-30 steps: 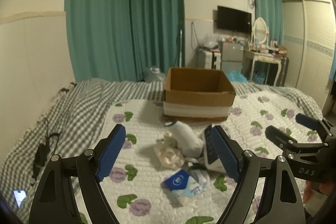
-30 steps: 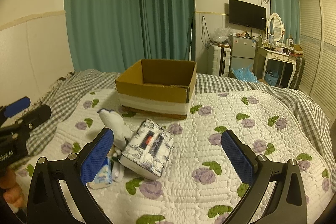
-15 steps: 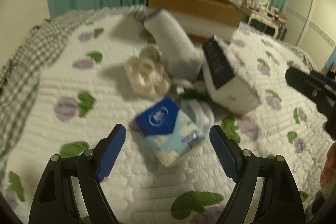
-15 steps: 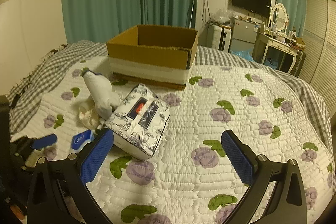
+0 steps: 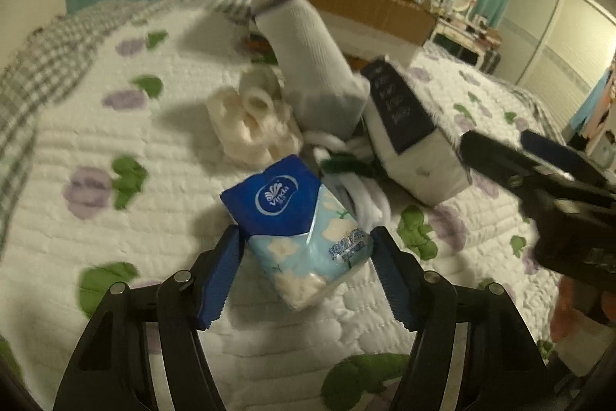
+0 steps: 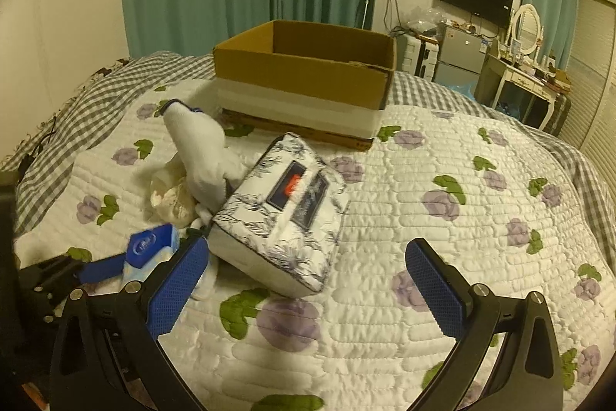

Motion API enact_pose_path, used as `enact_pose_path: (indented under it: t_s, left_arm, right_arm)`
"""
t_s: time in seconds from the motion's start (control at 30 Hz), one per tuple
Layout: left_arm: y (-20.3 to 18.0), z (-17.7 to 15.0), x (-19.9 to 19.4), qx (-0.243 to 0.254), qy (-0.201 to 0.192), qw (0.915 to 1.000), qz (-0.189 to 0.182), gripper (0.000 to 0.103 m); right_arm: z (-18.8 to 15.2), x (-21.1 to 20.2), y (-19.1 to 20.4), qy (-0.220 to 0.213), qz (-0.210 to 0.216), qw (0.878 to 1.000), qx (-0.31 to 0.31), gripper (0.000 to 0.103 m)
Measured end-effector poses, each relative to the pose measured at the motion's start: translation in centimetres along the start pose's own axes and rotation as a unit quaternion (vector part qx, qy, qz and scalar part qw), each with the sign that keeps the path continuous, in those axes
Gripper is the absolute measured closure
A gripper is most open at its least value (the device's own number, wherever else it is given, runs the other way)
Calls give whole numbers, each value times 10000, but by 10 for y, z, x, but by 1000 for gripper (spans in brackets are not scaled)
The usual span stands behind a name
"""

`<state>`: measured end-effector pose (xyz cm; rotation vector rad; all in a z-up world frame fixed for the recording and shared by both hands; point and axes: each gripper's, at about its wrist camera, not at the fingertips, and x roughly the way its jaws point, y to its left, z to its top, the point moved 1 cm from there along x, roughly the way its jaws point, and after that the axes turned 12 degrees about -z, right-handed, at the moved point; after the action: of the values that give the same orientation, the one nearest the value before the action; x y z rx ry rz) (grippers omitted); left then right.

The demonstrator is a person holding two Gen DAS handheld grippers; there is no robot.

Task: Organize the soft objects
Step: 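Grasp the blue tissue pack with left tool while right tool grasps the floral tissue box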

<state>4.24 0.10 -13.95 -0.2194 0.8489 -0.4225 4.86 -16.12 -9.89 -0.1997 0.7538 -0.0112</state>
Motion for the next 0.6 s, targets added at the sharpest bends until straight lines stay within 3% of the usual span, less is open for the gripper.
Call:
enact_pose_path:
  t_s: [0.3,0.47,0.6]
  left_arm:
    - [29,19,-24,143,-415,9977,509,37]
    - [38,21,-20,64,-408,9980,477,37]
    - [38,19,-18,65,-350,9982,487,37]
  right_arm:
    - [3,18,15,148,199,9994,235,0]
    - [8,36,11,263,99,9973,677,0]
    - [6,58,10,591,81,9937,944,0]
